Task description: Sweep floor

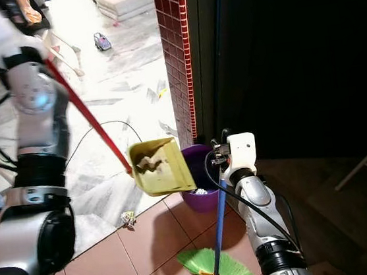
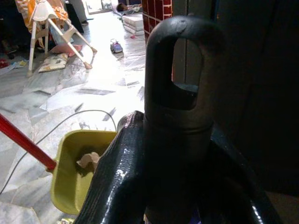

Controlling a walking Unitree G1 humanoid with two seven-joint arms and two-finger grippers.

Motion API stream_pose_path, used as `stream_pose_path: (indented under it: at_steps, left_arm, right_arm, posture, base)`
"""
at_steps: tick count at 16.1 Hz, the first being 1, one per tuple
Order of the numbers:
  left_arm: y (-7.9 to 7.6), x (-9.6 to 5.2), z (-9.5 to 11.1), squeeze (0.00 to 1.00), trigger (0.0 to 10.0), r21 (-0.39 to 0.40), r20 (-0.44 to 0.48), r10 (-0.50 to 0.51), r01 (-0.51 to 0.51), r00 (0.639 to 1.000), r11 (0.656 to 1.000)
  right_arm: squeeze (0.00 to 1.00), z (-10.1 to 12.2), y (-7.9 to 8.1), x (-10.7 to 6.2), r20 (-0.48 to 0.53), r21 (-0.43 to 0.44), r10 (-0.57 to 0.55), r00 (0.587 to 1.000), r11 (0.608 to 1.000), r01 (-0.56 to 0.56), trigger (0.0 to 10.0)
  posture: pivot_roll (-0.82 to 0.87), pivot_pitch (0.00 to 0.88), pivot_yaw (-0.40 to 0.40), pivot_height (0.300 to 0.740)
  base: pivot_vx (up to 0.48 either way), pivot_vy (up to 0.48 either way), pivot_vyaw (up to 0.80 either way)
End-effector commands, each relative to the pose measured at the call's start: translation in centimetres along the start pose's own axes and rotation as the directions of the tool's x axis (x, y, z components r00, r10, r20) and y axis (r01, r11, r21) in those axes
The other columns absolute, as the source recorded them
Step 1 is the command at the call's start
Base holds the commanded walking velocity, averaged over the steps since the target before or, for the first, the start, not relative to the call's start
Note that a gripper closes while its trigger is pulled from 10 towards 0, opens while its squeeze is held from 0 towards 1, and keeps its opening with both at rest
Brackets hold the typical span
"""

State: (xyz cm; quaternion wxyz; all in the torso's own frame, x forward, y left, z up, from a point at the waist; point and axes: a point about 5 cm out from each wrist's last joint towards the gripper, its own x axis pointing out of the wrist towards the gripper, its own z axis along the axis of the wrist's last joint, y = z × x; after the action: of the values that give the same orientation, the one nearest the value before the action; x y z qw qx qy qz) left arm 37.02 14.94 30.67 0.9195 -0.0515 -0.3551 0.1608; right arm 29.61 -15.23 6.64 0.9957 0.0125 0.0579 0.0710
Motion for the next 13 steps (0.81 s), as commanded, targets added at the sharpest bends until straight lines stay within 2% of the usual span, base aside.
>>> stream_pose_path:
  at_steps: [1,5,6,8,9,12,13]
  left_arm:
    - [-0.9,0.9,2.7,0.00,10.0,-0.040,0.131,-0.010,0.015,0.991,0.999]
    - [-3.4,-0.5,3.1,0.00,10.0,-0.048,0.170,-0.092,0.101,0.981,0.994]
    - [-4.4,-1.1,3.7,0.00,10.0,-0.030,0.218,-0.136,0.146,0.966,0.989]
    - [-5.8,-1.9,4.2,0.00,10.0,-0.032,0.256,-0.194,0.209,0.947,0.977]
    - [-6.0,-2.1,4.3,0.00,10.0,-0.034,0.262,-0.202,0.219,0.944,0.975]
    - [-8.7,-4.6,4.8,0.00,10.0,-0.078,0.298,-0.322,0.359,0.899,0.930]
    - [-8.9,-4.9,4.8,0.00,10.0,-0.081,0.299,-0.333,0.372,0.894,0.925]
  right_arm:
    - [0.00,-2.3,-0.2,-0.9,-0.109,-0.003,-0.016,0.994,1.000,0.016,10.0]
    - [0.00,-2.2,-0.2,-1.2,-0.094,0.000,-0.034,0.995,0.999,0.035,10.0]
    - [0.00,-2.2,-0.3,-1.3,-0.092,0.002,-0.044,0.995,0.999,0.044,10.0]
    - [0.00,-2.2,-0.3,-1.3,-0.087,0.007,-0.051,0.995,0.999,0.051,10.0]
    - [0.00,-2.2,-0.3,-1.3,-0.086,0.007,-0.051,0.995,0.999,0.052,10.0]
    - [0.00,-2.1,-0.2,-1.4,-0.079,0.008,-0.057,0.995,0.998,0.058,10.0]
    - [0.00,-2.1,-0.2,-1.4,-0.079,0.008,-0.058,0.995,0.998,0.059,10.0]
  posture:
    - [-0.17,0.000,0.104,0.740]
    - [-0.19,0.000,0.128,0.740]
    - [-0.19,0.000,0.133,0.740]
    - [-0.20,0.000,0.138,0.740]
    - [-0.20,0.000,0.138,0.740]
    - [-0.20,0.000,0.148,0.740]
    - [-0.20,0.000,0.148,0.740]
  base:
    - [0.000,0.000,0.00]
    - [0.000,0.000,0.00]
    - [0.000,0.000,0.00]
    - [0.000,0.000,0.00]
    - [0.000,0.000,0.00]
    - [0.000,0.000,0.00]
    - [0.000,0.000,0.00]
